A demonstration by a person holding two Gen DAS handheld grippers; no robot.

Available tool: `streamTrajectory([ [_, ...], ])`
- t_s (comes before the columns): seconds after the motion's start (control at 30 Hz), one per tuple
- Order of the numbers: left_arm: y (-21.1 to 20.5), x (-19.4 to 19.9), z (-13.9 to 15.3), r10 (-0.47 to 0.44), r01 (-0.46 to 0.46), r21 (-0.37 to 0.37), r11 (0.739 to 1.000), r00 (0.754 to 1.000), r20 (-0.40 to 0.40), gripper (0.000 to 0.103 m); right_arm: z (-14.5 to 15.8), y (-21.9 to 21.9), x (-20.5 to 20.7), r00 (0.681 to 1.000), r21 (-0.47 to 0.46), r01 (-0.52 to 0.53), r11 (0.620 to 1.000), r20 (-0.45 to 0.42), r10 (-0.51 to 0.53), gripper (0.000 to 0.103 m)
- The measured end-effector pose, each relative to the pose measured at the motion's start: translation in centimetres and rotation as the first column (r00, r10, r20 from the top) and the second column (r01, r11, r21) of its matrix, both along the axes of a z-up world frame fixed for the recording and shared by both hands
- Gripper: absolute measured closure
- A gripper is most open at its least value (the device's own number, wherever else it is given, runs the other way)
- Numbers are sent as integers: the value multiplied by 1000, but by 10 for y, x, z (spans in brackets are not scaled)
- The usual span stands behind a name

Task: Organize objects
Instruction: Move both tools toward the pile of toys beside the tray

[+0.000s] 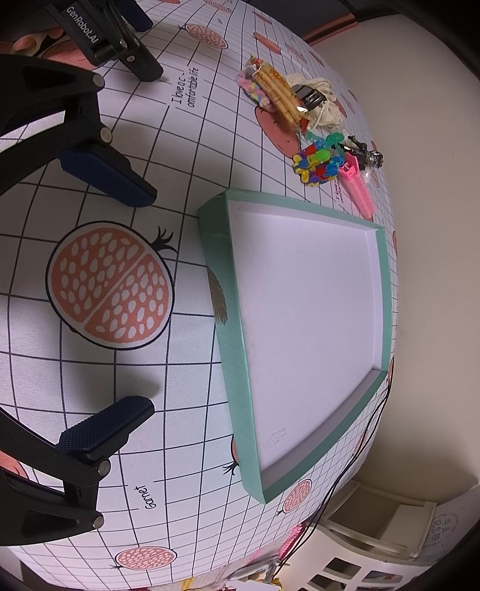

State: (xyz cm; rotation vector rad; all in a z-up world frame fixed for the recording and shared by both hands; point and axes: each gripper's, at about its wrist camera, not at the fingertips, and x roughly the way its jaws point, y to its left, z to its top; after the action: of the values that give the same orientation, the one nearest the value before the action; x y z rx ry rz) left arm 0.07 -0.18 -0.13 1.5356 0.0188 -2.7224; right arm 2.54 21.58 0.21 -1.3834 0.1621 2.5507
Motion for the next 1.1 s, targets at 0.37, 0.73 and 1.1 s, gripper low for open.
streamTrajectory([
  [0.37,1,0,0,3,-3,0,1000,1000,1,0,0,0,1,1000,0,0,1000,2,0,0],
  [0.73,-4,-7,4,23,-24,42,999,999,37,0,7,6,2,1000,-19,5,1000,10,-5,1],
  [1.1,-4,-36,49,13,-14,25,1000,999,44,0,69,-2,-12,998,-14,-38,999,-52,37,1],
])
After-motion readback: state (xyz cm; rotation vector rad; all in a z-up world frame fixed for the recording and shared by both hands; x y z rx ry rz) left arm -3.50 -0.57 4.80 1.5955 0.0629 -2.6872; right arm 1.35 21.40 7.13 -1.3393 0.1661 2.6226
